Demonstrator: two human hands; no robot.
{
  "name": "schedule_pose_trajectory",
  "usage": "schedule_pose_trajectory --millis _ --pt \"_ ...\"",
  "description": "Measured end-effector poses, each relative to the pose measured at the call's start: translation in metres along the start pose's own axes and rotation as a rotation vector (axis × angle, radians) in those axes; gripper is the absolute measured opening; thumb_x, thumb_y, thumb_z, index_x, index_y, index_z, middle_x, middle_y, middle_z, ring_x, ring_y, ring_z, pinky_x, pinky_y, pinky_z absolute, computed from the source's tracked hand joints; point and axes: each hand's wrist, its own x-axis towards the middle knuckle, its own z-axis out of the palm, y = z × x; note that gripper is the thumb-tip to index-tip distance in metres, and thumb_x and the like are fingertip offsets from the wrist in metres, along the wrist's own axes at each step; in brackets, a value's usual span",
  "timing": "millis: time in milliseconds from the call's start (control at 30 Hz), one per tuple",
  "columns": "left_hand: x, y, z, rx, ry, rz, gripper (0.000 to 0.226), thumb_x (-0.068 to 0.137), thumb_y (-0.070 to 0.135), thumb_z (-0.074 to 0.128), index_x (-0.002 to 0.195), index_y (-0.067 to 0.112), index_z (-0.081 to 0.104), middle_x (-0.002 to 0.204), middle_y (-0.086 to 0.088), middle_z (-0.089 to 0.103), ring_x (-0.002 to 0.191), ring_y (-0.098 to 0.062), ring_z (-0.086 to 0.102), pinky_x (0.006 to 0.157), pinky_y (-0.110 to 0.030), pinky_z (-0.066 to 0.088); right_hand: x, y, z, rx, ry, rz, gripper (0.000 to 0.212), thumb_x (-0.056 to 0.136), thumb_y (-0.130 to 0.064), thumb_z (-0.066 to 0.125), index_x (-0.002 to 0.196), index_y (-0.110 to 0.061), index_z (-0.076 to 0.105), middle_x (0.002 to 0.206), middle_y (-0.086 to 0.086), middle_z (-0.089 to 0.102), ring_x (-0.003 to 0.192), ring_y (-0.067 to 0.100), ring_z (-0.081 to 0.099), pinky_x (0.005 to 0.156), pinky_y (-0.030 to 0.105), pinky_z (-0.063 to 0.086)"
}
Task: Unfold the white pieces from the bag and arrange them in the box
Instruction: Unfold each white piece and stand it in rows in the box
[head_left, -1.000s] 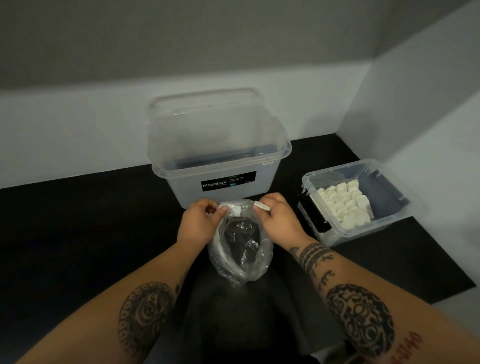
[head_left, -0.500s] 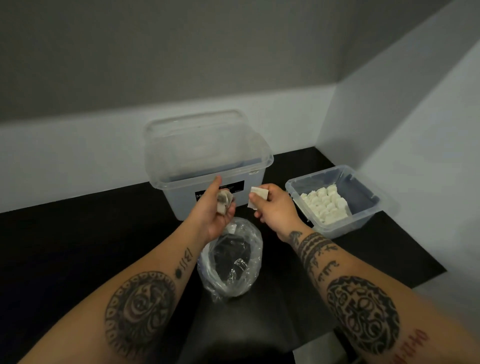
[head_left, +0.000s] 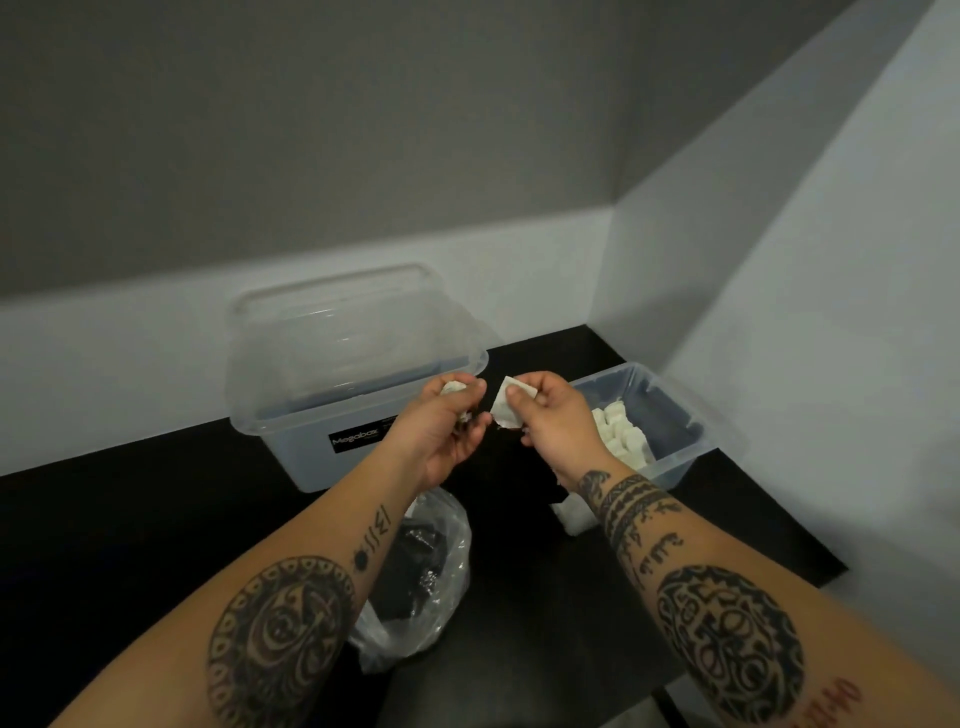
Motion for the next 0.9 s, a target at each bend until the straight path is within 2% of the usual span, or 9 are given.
schedule_pose_trajectory --millis 100,167,267,367,433,533,700,800,900 --pt "0.016 -0.006 0.028 0.104 0.010 0.059 0.024 0.089 0.021 0.078 0.080 0.024 0.056 0.075 0.002 0.064 0.059 -0.009 0.060 0.041 -0.016 0.041 0.016 0.001 -0.025 0.050 -0.004 0.033 0.014 0.103 -0.024 0.056 0.107 -0.013 0.065 0.084 -0.001 0.067 0.068 0.008 0.063 0.061 0.024 0.054" --pt "0.027 -0.012 0.048 0.168 0.031 0.108 0.030 0.088 0.024 0.080 0.076 0.024 0.052 0.069 0.003 0.060 0.054 -0.008 0.054 0.041 -0.018 0.037 0.031 0.003 -0.041 0.161 0.006 0.074 0.012 0.103 -0.020 0.058 0.106 -0.011 0.065 0.090 0.006 0.069 0.072 0.013 0.064 0.067 0.029 0.056" --pt "0.042 -0.021 0.079 0.233 0.047 0.169 0.025 0.085 0.030 0.083 0.084 0.020 0.059 0.075 -0.001 0.060 0.051 -0.009 0.047 0.042 -0.022 0.035 0.054 0.008 -0.065 0.373 0.056 0.160 0.015 0.101 -0.016 0.060 0.110 -0.005 0.064 0.107 0.016 0.071 0.088 0.020 0.070 0.078 0.032 0.060" --pt "0.056 -0.029 0.106 0.282 0.089 0.212 0.024 0.082 0.027 0.086 0.096 0.017 0.070 0.080 -0.004 0.064 0.050 -0.008 0.047 0.042 -0.023 0.036 0.071 0.009 -0.088 0.630 0.036 0.233 0.019 0.102 -0.013 0.058 0.117 -0.001 0.059 0.116 0.020 0.069 0.102 0.027 0.071 0.078 0.032 0.061" --pt "0.067 -0.033 0.122 0.298 0.097 0.222 0.020 0.083 0.025 0.085 0.097 0.017 0.073 0.077 -0.004 0.065 0.049 -0.008 0.046 0.043 -0.023 0.036 0.080 0.010 -0.100 0.733 0.010 0.292 0.019 0.103 -0.014 0.057 0.118 -0.004 0.060 0.114 0.019 0.070 0.101 0.028 0.070 0.077 0.033 0.060" --pt "0.080 -0.036 0.143 0.324 0.109 0.273 0.009 0.088 0.025 0.080 0.093 0.019 0.075 0.076 -0.003 0.068 0.049 -0.007 0.049 0.045 -0.024 0.038 0.093 0.015 -0.115 0.723 -0.025 0.327 0.020 0.102 -0.018 0.059 0.119 -0.009 0.061 0.109 0.014 0.071 0.086 0.019 0.069 0.068 0.028 0.055" --pt "0.096 -0.034 0.164 0.280 0.170 0.339 0.009 0.092 0.029 0.075 0.095 0.020 0.074 0.074 0.003 0.067 0.055 -0.006 0.054 0.046 -0.022 0.041 0.109 0.023 -0.134 0.499 -0.124 0.275 0.016 0.098 -0.020 0.065 0.113 -0.015 0.064 0.106 0.005 0.071 0.093 0.017 0.065 0.071 0.030 0.051" --pt "0.104 -0.031 0.166 0.329 0.177 0.355 0.010 0.092 0.028 0.075 0.097 0.019 0.074 0.076 0.001 0.065 0.055 -0.010 0.051 0.045 -0.022 0.040 0.117 0.025 -0.146 0.338 -0.140 0.203 0.018 0.095 -0.023 0.069 0.112 -0.017 0.067 0.099 0.002 0.072 0.087 0.016 0.062 0.071 0.030 0.051" --pt "0.110 -0.032 0.164 0.435 0.159 0.371 0.010 0.093 0.030 0.075 0.096 0.020 0.074 0.076 -0.001 0.065 0.058 -0.013 0.051 0.050 -0.026 0.041 0.124 0.027 -0.157 0.300 -0.125 0.156 0.024 0.096 -0.029 0.069 0.117 -0.017 0.069 0.108 0.007 0.073 0.087 0.019 0.064 0.069 0.030 0.051"
